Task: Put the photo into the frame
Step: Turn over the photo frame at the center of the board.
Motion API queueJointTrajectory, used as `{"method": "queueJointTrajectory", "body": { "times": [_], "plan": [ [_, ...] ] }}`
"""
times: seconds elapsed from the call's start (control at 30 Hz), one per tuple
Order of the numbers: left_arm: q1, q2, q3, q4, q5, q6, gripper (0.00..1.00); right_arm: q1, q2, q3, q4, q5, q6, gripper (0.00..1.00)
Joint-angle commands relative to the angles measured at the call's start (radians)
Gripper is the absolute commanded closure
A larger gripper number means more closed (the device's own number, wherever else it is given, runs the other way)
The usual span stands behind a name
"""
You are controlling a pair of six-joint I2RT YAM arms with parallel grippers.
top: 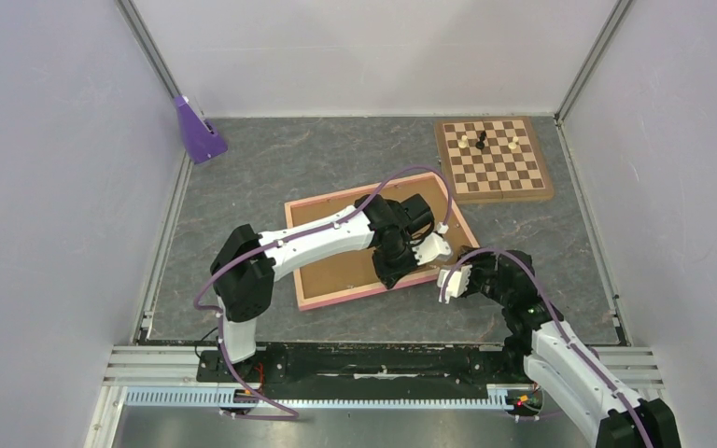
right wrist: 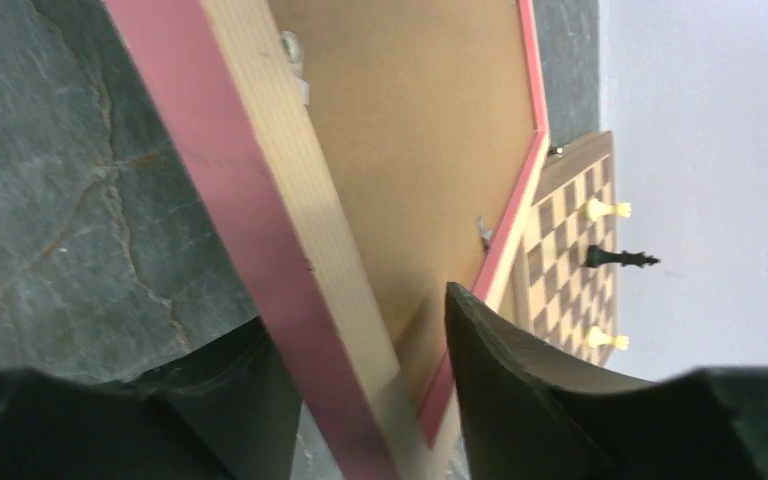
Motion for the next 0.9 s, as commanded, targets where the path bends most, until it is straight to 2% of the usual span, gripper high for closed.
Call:
{"method": "queueJointTrajectory", "body": {
  "times": [0.0, 0.23, 0.3, 0.4, 0.6, 0.67, 0.7, 0.87],
  "plan": [
    [-0.004, -0.005, 0.053, -0.001, 0.099, 0.029, 0.98, 0.013, 0.009, -0.004, 0.092, 0.015, -0.007, 0.53],
    [0.002, -0.008, 0.053, -0.010, 0.104, 0.028, 0.98, 0.016, 0.022, 0.038, 0.052, -0.007, 0.040, 0.66],
    [0.004, -0.018, 0.050, -0.009, 0.097, 0.024, 0.95, 0.015, 0.026, 0.060, 0.029, -0.026, 0.059, 0.75],
    [0.007, -0.045, 0.043, -0.002, 0.065, 0.015, 0.68, 0.016, 0.028, 0.094, -0.002, -0.053, 0.082, 0.82],
    [0.014, -0.135, 0.030, 0.038, -0.035, -0.002, 0.40, 0.016, 0.036, 0.152, -0.057, -0.101, 0.130, 0.90],
    [0.015, -0.173, 0.030, 0.049, -0.076, 0.000, 0.24, 0.016, 0.042, 0.174, -0.068, -0.117, 0.152, 0.93],
    [0.016, -0.193, 0.031, 0.052, -0.094, 0.006, 0.20, 0.016, 0.046, 0.185, -0.075, -0.124, 0.166, 0.96],
    [0.015, -0.272, 0.063, 0.047, -0.218, 0.058, 0.17, 0.016, 0.072, 0.262, -0.118, -0.167, 0.233, 0.99]
  ]
}}
